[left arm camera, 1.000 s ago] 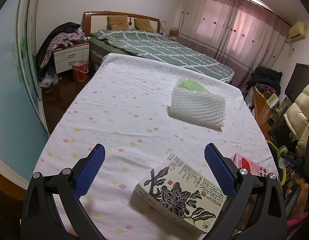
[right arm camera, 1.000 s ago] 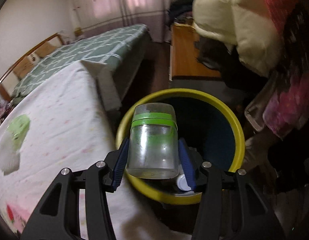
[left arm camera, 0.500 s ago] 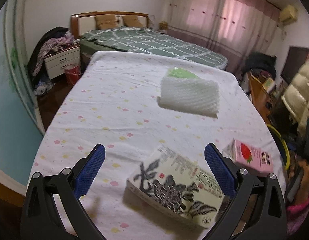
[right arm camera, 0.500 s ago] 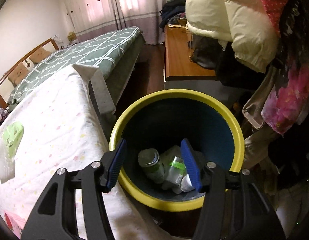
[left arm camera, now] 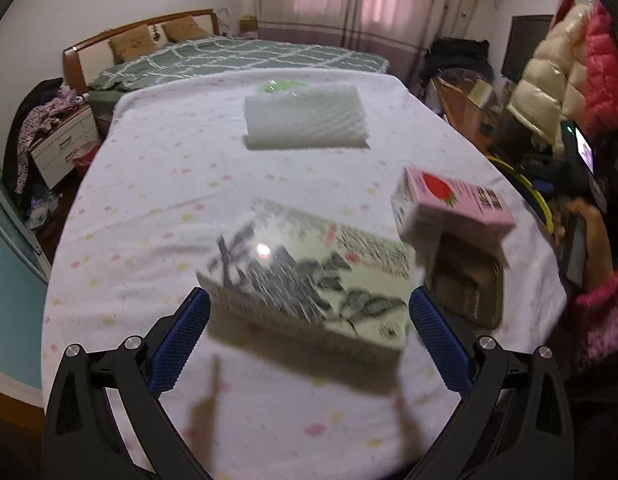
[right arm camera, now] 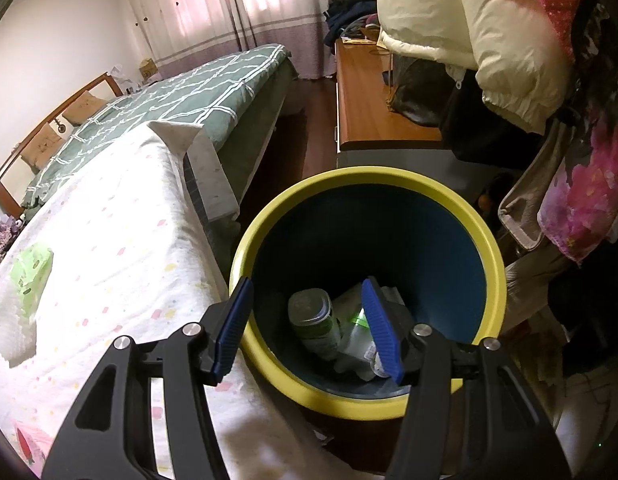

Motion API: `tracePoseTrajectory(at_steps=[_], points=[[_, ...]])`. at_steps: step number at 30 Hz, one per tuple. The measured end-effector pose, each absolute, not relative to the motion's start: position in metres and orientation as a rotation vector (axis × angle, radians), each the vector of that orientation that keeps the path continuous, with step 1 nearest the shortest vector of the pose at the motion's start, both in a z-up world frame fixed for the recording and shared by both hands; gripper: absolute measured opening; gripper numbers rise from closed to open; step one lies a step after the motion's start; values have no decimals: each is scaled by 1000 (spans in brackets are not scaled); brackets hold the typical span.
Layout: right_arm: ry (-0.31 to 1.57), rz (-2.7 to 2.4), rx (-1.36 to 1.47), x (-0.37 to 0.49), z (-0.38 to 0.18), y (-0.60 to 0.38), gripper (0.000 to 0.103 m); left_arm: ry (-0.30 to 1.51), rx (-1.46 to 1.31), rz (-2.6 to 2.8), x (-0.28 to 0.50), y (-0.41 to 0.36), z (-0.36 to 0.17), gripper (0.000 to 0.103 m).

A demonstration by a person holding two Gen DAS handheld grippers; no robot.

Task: Collect trash
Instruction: 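Grasp the flower-printed tea box with the left tool and lift it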

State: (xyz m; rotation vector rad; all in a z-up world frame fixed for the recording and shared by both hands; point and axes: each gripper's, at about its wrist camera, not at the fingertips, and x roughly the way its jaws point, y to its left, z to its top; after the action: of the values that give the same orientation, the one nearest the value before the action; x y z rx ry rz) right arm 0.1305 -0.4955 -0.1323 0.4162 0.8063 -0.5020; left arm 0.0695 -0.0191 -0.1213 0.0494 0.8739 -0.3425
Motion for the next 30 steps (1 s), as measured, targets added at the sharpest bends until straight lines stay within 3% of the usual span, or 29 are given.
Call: tracePoseTrajectory(at_steps=[9, 24, 30], points=[[787, -493, 419, 128, -130, -494, 54, 943, 65, -317, 69, -26, -145, 98], [782, -485, 418, 131, -128, -491, 54, 915, -60, 32, 124, 91, -129, 98], [781, -472, 420, 132, -128, -487, 54, 877, -151, -28, 134, 66, -114, 98]])
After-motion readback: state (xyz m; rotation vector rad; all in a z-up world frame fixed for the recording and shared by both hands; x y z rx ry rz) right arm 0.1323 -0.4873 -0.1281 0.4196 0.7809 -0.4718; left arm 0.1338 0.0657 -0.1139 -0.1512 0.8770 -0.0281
